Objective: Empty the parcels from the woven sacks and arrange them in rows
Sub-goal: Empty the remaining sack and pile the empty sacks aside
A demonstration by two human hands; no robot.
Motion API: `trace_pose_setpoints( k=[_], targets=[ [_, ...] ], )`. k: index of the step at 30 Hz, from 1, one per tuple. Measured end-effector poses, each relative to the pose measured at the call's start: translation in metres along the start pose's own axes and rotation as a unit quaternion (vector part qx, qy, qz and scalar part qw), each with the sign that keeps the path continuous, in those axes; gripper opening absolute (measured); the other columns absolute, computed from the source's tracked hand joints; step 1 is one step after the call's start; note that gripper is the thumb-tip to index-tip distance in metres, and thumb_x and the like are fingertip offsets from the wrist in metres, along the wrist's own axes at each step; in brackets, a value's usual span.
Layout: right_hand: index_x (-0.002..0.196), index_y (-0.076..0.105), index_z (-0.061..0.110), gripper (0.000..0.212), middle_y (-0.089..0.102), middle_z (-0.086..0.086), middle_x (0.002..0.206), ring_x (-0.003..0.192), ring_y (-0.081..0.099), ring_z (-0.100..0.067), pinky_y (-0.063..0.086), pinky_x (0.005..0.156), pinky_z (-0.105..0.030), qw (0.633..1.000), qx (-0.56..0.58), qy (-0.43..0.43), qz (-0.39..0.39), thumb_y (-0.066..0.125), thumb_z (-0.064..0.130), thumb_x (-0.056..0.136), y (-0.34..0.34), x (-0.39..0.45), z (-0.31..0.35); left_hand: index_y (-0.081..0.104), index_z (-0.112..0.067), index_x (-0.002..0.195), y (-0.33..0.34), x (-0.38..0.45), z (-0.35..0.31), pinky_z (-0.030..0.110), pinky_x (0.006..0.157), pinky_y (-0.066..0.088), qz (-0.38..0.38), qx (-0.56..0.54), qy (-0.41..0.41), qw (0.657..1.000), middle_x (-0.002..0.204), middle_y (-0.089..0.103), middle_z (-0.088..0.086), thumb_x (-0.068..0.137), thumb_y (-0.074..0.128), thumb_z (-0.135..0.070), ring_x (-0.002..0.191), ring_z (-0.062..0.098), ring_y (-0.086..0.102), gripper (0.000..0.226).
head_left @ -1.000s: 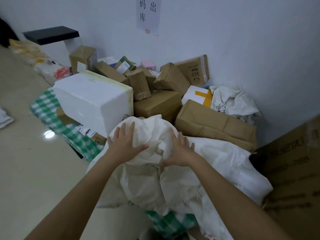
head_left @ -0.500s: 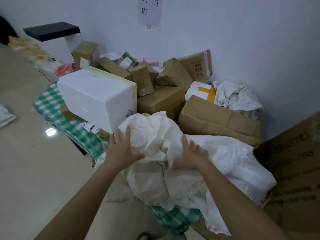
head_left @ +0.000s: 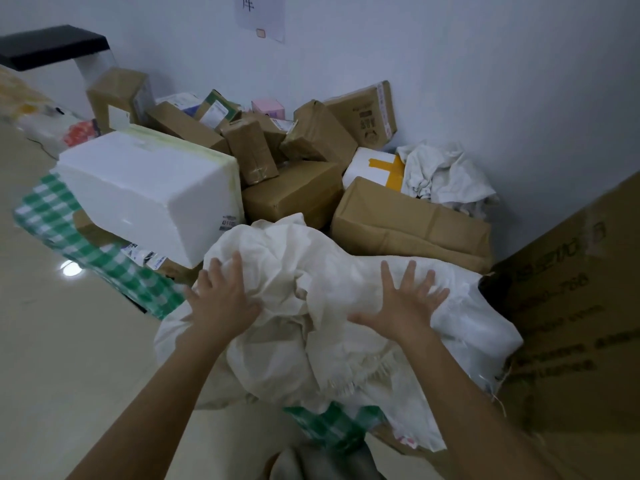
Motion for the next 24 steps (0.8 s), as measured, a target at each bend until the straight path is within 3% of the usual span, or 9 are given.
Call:
trace_pose_setpoints(
  k=[3,10,18,24],
  targets=[
    [0.143,-0.03,0.043,0.132,-0.035,-0.009,0.154,0.143,-0.017,-0.047,-0.003,0.109,-0.07,0.99,0.118,0.012,0.083,0.057,0.09,0.055,0.026,0.002,-0.007,0.004,-0.02,0.152,0.006,0.0,-0.004,0.05,0.101,0.036,-0.002,0.001,0.0,1.0,0.151,0.017,0.019,0.081,0.06,-0.043,0.129,0.039,0.035,0.093],
    [0.141,-0.035,0.04,0.131,-0.03,-0.009,0.156,0.147,-0.016,-0.036,0.016,0.116,-0.054,0.975,0.187,-0.044,0.111,0.073,0.063,0.07,0.052,-0.001,0.001,0.014,-0.017,0.151,0.015,0.0,0.0,0.048,0.094,0.04,0.016,-0.012,0.006,1.0,0.142,0.032,0.02,0.079,0.06,-0.034,0.113,0.04,0.05,0.088],
    [0.143,-0.032,0.036,0.132,-0.021,-0.003,0.159,0.148,-0.004,-0.029,0.017,0.117,-0.049,0.95,0.277,-0.042,0.141,0.067,0.076,0.065,0.047,0.004,0.023,0.004,-0.018,0.152,0.021,0.001,0.005,0.051,0.105,0.032,0.052,-0.11,0.017,0.992,0.148,0.022,0.017,0.085,0.054,-0.029,0.128,0.043,0.035,0.084],
    [0.14,-0.035,0.037,0.139,-0.021,-0.012,0.157,0.147,0.001,-0.038,0.019,0.116,-0.057,0.972,0.197,-0.003,0.13,0.074,0.07,0.061,0.062,0.009,0.038,0.005,-0.019,0.152,0.023,-0.002,0.006,0.049,0.106,0.03,0.067,-0.146,0.025,0.987,0.15,0.018,0.014,0.086,0.053,-0.027,0.132,0.041,0.031,0.081]
  ],
)
Point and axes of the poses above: each hand's wrist, its own x-axis towards the middle knuckle, its own y-axis out of the palm, z = x × y, the point moved 1 cm from there along x, towards the middle knuckle
